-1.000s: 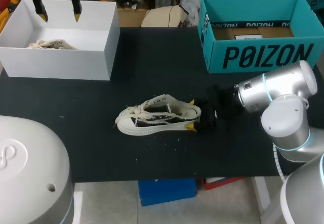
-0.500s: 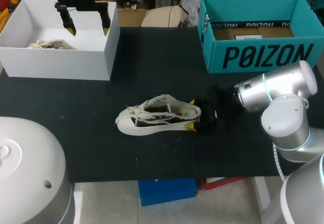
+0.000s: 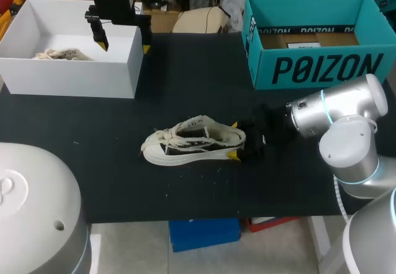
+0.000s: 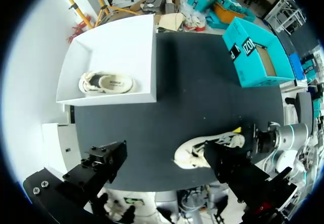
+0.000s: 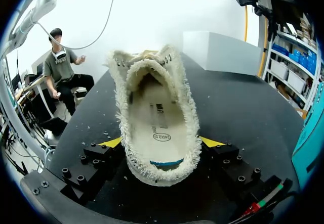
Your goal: Take the shoe out of the shoebox, open the shoe tongue, remove and reinsert the insole, then place the shoe into the shoebox
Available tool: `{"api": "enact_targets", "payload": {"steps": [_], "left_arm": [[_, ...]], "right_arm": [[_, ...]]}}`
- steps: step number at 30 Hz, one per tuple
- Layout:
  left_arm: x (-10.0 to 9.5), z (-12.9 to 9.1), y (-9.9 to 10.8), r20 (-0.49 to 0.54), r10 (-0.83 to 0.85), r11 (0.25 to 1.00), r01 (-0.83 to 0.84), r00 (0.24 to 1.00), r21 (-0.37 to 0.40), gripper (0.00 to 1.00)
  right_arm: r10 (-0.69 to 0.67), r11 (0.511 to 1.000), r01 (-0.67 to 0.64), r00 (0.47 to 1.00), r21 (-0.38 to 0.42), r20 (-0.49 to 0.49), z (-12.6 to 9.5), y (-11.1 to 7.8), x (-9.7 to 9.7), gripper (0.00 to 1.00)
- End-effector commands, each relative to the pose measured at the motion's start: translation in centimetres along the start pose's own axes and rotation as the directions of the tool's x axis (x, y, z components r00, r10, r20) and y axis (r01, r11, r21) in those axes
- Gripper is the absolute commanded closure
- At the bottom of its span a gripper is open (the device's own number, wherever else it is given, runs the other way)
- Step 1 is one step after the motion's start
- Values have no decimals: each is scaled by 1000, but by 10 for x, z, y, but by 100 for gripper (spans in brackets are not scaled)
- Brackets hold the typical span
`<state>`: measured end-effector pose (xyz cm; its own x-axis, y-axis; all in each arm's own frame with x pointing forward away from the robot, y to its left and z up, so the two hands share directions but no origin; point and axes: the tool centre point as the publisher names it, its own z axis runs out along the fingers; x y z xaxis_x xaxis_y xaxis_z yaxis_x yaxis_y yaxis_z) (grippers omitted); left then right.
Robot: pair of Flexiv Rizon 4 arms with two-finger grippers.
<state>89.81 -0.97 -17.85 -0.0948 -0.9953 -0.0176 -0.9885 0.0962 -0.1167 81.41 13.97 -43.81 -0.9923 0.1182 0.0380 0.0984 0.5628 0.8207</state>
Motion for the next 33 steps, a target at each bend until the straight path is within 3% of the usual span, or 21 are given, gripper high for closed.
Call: {"api": "enact_targets", "payload": {"steps": [1,9,10,13,17,22,33], "left_arm": [[0,1,0,0,0,1000,0,1000,1,0],[0,1,0,0,0,1000,0,1000,1,0],[6,2,0,74,-18,1000,19,997,-24,0],[27,2,5,152,-38,995,51,988,-83,0],[53,-1,16,207,-42,993,65,977,-103,0],[76,-6,35,242,-90,989,115,966,-92,0],[123,12,68,237,-98,995,102,967,-6,0]], "right_arm": [[1,1000,-1,1000,3,2,4,-1,-2,100],[1,1000,-1,1000,3,2,4,-1,-2,100],[1,1000,-1,1000,3,2,4,-1,-2,100],[1,1000,-1,1000,3,2,4,-1,-2,100],[1,1000,-1,1000,3,2,4,-1,-2,100],[1,1000,-1,1000,3,2,4,-1,-2,100],[1,1000,-1,1000,3,2,4,-1,-2,100]]}}
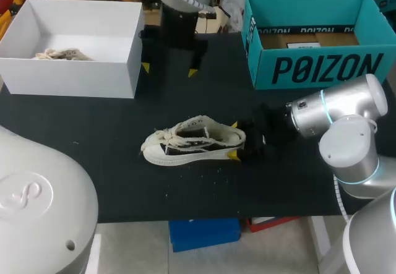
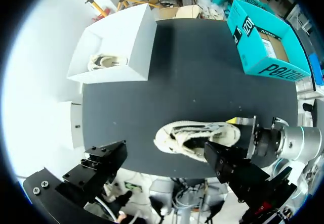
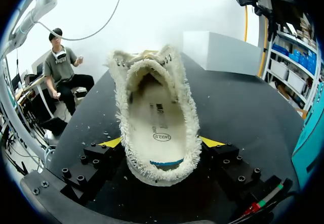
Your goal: Take the shoe out of the shoebox, open the shoe tongue, remove and reinsert the insole, then place the shoe into the shoebox
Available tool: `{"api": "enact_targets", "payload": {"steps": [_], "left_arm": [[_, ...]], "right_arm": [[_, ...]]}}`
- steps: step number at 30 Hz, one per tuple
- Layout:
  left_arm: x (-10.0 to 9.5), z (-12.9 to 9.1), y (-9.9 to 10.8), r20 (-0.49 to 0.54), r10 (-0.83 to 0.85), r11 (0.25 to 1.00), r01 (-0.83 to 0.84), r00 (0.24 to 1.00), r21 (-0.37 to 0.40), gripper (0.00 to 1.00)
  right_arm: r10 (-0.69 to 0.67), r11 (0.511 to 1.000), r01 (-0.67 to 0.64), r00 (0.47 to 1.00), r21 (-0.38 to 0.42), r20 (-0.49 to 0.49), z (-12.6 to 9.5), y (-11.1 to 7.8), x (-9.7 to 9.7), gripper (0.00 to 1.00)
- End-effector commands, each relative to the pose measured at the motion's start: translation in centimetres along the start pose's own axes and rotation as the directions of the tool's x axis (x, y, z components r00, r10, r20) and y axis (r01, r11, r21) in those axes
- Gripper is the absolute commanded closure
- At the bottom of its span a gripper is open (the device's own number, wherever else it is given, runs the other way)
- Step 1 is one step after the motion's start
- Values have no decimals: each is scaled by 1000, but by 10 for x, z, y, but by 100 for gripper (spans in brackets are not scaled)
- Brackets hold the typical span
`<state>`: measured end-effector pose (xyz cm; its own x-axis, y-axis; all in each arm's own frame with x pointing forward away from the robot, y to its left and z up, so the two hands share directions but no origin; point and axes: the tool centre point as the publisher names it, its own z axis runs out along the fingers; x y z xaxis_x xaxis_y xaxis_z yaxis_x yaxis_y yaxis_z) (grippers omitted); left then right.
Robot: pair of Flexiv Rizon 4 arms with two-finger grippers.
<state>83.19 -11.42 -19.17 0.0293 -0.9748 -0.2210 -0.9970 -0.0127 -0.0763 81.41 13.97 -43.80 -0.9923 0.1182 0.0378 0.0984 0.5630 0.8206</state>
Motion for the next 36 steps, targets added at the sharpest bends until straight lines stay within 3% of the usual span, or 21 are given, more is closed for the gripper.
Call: {"api": "enact_targets", "payload": {"steps": [1,8,24,36], "left_arm": [[16,7,14,17,-7,999,7,1000,45,0],[31,14,28,-120,30,998,-24,992,56,0],[32,16,30,-110,39,998,-32,993,59,0],[81,37,65,-88,81,996,-83,993,-17,0]], "right_arm": [[1,1000,-1,1000,2,2,4,-2,-2,100],[1,1000,-1,1000,2,2,4,-2,-2,100],[1,1000,-1,1000,2,2,4,-2,-2,100],[1,1000,-1,1000,2,2,4,-2,-2,100]]}}
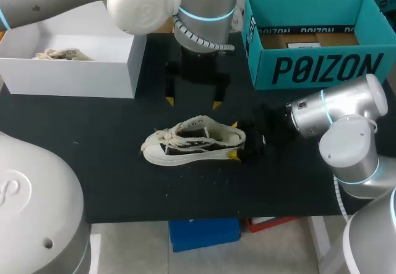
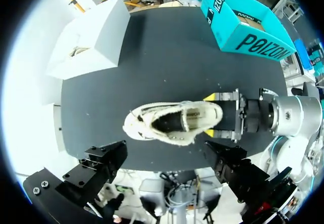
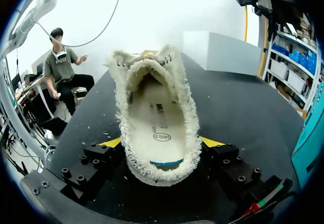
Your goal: Take the shoe out of the shoebox, open the shoe tongue, remove and reinsert the insole, then place the shoe into the shoebox
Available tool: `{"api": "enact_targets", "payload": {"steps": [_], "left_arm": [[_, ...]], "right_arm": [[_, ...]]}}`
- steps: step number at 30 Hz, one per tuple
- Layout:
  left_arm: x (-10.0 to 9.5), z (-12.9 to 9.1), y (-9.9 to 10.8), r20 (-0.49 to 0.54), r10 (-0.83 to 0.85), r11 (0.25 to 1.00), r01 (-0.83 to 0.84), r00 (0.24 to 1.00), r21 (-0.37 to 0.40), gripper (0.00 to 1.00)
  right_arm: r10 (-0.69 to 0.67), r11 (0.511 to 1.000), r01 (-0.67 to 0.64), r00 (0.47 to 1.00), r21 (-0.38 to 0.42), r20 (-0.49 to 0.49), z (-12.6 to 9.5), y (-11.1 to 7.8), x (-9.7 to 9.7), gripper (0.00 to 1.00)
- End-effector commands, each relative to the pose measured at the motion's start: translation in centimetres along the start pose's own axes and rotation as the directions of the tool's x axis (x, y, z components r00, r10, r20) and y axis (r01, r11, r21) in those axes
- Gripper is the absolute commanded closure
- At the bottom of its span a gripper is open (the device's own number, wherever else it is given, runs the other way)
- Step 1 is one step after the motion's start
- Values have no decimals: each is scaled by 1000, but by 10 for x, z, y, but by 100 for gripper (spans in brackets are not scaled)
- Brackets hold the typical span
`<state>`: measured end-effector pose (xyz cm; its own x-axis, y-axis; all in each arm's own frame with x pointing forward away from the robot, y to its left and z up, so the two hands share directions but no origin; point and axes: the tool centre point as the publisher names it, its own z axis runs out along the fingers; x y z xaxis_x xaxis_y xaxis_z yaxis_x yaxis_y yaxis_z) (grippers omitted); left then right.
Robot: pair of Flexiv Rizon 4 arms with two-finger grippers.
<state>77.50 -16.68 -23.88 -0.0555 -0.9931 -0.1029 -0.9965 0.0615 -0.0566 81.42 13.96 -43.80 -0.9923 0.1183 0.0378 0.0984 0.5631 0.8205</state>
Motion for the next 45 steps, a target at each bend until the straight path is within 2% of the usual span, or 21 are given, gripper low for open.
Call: {"api": "enact_targets", "payload": {"steps": [1,7,12,27,45], "left_arm": [[22,13,5,40,6,1000,-5,999,-18,0],[32,38,18,75,0,996,6,997,-86,0],[36,51,21,129,-10,993,25,992,-112,0],[30,82,10,204,-15,997,31,979,-75,0],[19,124,2,281,-30,993,61,959,-101,0]], "right_arm": [[1,1000,-1,1000,2,2,4,-2,-2,100],[1,1000,-1,1000,2,2,4,-2,-2,100],[1,1000,-1,1000,2,2,4,-2,-2,100],[1,1000,-1,1000,2,2,4,-2,-2,100],[1,1000,-1,1000,2,2,4,-2,-2,100]]}}
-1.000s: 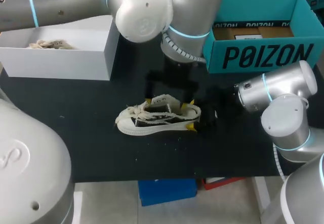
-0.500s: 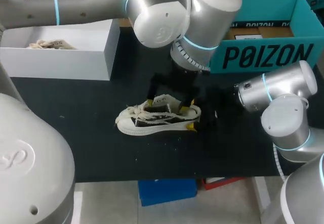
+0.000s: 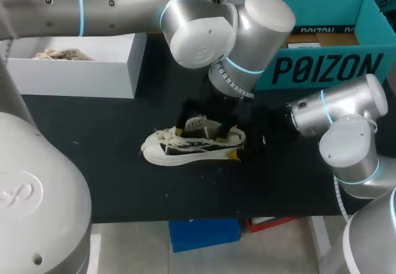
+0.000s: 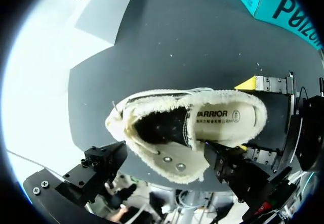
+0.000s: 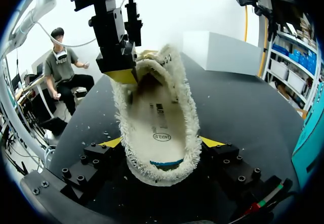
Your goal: Take the shoe out of the shoebox, open the shoe tongue, remove and reinsert the insole, then place the shoe into the shoebox
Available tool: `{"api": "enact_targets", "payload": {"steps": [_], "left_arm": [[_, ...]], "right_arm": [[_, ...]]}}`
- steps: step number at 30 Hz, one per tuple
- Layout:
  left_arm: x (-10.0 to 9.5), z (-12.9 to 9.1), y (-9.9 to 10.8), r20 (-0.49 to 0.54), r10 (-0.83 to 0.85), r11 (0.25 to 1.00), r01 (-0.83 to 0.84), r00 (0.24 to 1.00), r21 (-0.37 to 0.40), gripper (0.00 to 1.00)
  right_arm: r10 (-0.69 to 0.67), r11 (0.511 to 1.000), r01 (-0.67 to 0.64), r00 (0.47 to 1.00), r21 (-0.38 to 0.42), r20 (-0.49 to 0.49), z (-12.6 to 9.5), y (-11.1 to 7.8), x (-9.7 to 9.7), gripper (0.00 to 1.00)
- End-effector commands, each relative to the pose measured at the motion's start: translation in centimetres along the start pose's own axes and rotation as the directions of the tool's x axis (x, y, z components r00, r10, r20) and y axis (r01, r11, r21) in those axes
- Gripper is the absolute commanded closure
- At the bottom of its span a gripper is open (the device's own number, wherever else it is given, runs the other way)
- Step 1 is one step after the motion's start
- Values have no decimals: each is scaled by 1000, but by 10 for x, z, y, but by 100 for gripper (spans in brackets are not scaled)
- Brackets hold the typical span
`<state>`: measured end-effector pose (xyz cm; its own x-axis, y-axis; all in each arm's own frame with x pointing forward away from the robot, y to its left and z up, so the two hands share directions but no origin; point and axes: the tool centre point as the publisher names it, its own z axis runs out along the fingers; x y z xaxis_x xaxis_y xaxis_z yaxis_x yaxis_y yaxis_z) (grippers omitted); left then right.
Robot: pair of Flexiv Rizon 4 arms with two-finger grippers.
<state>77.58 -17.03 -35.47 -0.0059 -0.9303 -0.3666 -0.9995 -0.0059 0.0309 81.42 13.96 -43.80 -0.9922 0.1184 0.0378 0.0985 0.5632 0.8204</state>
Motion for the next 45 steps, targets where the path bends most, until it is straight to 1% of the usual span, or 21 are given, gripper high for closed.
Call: {"api": "enact_targets", "payload": {"steps": [1,13,15,16,17,18,19,20,22,23,25,35,45], "left_arm": [[6,9,-5,10,-2,1000,2,1000,-10,0],[6,11,-11,41,-3,1000,3,999,-11,0],[7,13,-12,42,-2,1000,3,999,-13,11],[7,14,-12,43,-2,1000,3,999,-15,35],[7,14,-12,50,-2,1000,3,999,-18,53],[7,15,-13,56,-4,1000,5,998,-22,61],[7,16,-13,59,-4,1000,6,998,-24,72],[7,16,-13,59,-6,1000,8,998,-26,75],[7,16,-13,58,-9,1000,11,998,-28,72],[7,16,-13,58,-10,1000,12,998,-29,76],[7,16,-13,57,-12,1000,14,998,-28,99],[2,12,-12,61,-19,1000,20,998,-20,100],[-6,-19,-13,91,-36,997,31,995,66,100]], "right_arm": [[1,1000,-1,1000,2,2,4,-2,-2,100],[1,1000,-1,1000,2,2,4,-2,-2,100],[1,1000,-1,1000,2,2,4,-2,-2,100],[1,1000,-1,1000,2,2,4,-2,-2,100],[1,1000,-1,1000,2,2,4,-2,-2,100],[1,1000,-1,1000,2,2,4,-2,-2,100],[1,1000,-1,1000,2,2,4,-2,-2,100],[1,1000,-1,1000,2,2,4,-2,-2,100],[1,1000,-1,1000,2,2,4,-2,-2,100],[1,1000,-1,1000,2,2,4,-2,-2,100],[1,1000,-1,1000,2,2,4,-2,-2,100],[1,1000,-1,1000,2,2,4,-2,-2,100],[1,1000,-1,1000,2,2,4,-2,-2,100]]}}
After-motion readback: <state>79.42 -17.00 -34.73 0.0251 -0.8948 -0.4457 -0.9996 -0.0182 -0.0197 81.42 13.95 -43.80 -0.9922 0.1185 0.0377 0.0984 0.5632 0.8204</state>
